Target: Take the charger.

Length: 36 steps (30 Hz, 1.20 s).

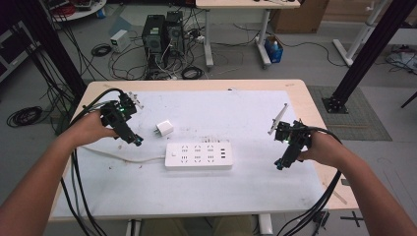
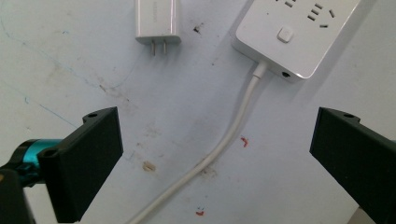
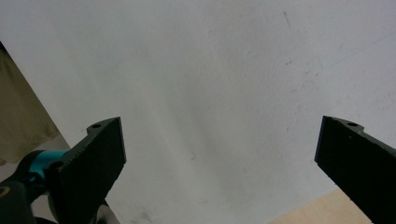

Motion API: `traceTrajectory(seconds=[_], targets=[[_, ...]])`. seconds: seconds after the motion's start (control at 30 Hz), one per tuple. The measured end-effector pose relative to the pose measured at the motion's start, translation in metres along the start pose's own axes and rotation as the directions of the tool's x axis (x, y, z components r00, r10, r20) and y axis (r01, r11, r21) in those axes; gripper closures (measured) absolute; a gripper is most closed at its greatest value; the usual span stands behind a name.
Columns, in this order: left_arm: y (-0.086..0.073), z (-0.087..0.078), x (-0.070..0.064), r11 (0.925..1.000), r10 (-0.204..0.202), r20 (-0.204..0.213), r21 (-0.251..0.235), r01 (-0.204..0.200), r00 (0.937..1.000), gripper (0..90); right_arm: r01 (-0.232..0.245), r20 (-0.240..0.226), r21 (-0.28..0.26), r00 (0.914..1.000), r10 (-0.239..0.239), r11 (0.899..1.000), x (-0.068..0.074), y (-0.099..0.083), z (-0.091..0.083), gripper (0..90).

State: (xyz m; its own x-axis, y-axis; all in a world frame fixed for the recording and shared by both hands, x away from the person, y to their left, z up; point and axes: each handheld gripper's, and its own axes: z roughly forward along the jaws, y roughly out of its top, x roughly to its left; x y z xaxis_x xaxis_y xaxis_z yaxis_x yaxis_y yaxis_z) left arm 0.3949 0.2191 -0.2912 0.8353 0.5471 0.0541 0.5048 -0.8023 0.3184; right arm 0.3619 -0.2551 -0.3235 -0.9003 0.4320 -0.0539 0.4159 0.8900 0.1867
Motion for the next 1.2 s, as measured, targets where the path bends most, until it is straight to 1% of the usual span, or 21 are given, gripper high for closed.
traceTrajectory(seconds=[0.07,0.1,0.2,0.3,0.37,0.4,0.43,0.57,0.63,0.67,0.7,0.73,0.77,0.8,0.87,0.9,1.0,1.07,1.1,1.13,1.2], targets=[[0.000,0.001,0.000,0.9996,-0.023,0.000,-0.015,0.023,0.9997,2.5,-0.011,0.003,-0.003,0.9999,0.011,1.000,0.000,0.000,0.000,1.2],[0.000,-0.001,0.001,0.9999,-0.015,-0.005,-0.002,0.015,0.9999,2.5,-0.012,0.003,-0.001,0.9999,0.012,1.000,0.000,0.000,0.000,1.2],[-0.001,-0.002,0.002,0.9983,-0.051,-0.007,-0.029,0.050,0.9987,2.5,-0.003,0.007,-0.004,1.0000,0.003,1.000,0.000,0.001,0.000,1.2],[-0.001,-0.003,0.006,0.9966,-0.074,-0.011,-0.038,0.074,0.9972,2.5,-0.009,0.014,0.002,0.9999,0.009,1.000,0.001,0.002,0.000,1.2],[0.000,-0.002,0.007,0.9933,-0.105,-0.010,-0.048,0.105,0.9944,2.5,-0.008,0.015,-0.004,0.9999,0.008,1.000,0.001,0.003,0.000,1.2],[0.000,-0.002,0.009,0.9930,-0.109,-0.012,-0.047,0.108,0.9940,2.5,-0.008,0.015,-0.005,0.9998,0.008,1.000,0.001,0.003,0.000,1.2],[0.001,-0.001,0.010,0.9907,-0.125,-0.014,-0.056,0.124,0.9921,2.5,-0.008,0.015,-0.002,0.9999,0.008,1.000,0.001,0.004,0.000,1.2],[0.004,-0.003,0.016,0.9868,-0.143,-0.019,-0.081,0.141,0.9896,2.5,-0.008,0.020,-0.009,0.9998,0.009,1.000,0.001,0.007,0.002,1.2],[0.005,-0.003,0.018,0.9786,-0.175,-0.016,-0.112,0.173,0.9844,2.5,-0.019,0.026,-0.010,0.9995,0.019,1.000,0.002,0.008,0.001,1.2],[0.006,-0.003,0.021,0.9786,-0.174,-0.012,-0.115,0.171,0.9847,2.5,-0.022,0.025,-0.014,0.9994,0.022,1.000,0.002,0.008,0.000,1.2],[0.007,-0.002,0.021,0.9757,-0.185,-0.012,-0.122,0.182,0.9827,2.5,-0.029,0.020,-0.009,0.9994,0.029,1.000,0.003,0.008,0.000,1.2],[0.008,-0.001,0.023,0.9759,-0.187,-0.020,-0.119,0.183,0.9822,2.5,-0.018,0.013,-0.015,0.9998,0.018,1.000,0.002,0.008,0.000,1.2],[0.009,0.001,0.024,0.9745,-0.195,-0.022,-0.117,0.191,0.9805,2.5,-0.018,0.014,-0.017,0.9997,0.019,1.000,0.002,0.008,0.000,1.2],[0.010,0.002,0.025,0.9745,-0.197,-0.027,-0.115,0.193,0.9801,2.5,-0.024,0.009,-0.012,0.9997,0.024,1.000,0.002,0.008,-0.001,1.2],[0.012,0.006,0.026,0.9734,-0.202,-0.035,-0.117,0.197,0.9787,2.5,-0.029,0.002,-0.020,0.9996,0.029,0.999,0.001,0.009,-0.001,1.2],[0.014,0.007,0.027,0.9743,-0.199,-0.037,-0.116,0.193,0.9794,2.5,-0.030,0.001,-0.023,0.9995,0.030,0.999,0.001,0.009,-0.001,1.2],[0.018,0.012,0.029,0.9721,-0.202,-0.040,-0.129,0.196,0.9785,2.5,-0.042,0.004,-0.022,0.9991,0.042,0.999,0.001,0.010,-0.002,1.2],[0.021,0.015,0.031,0.9689,-0.210,-0.045,-0.144,0.201,0.9767,2.5,-0.040,0.013,-0.020,0.9991,0.040,0.999,0.001,0.011,-0.001,1.2],[0.023,0.017,0.033,0.9673,-0.212,-0.042,-0.151,0.204,0.9763,2.5,-0.039,0.009,-0.020,0.9992,0.039,0.999,0.001,0.011,-0.001,1.2],[0.024,0.018,0.034,0.9668,-0.212,-0.036,-0.154,0.204,0.9766,2.5,-0.042,0.008,-0.017,0.9991,0.042,0.999,0.001,0.011,0.000,1.2],[0.026,0.022,0.037,0.9668,-0.208,-0.041,-0.161,0.199,0.9773,2.5,-0.046,0.005,-0.016,0.9989,0.047,0.999,0.001,0.011,0.000,1.2]])
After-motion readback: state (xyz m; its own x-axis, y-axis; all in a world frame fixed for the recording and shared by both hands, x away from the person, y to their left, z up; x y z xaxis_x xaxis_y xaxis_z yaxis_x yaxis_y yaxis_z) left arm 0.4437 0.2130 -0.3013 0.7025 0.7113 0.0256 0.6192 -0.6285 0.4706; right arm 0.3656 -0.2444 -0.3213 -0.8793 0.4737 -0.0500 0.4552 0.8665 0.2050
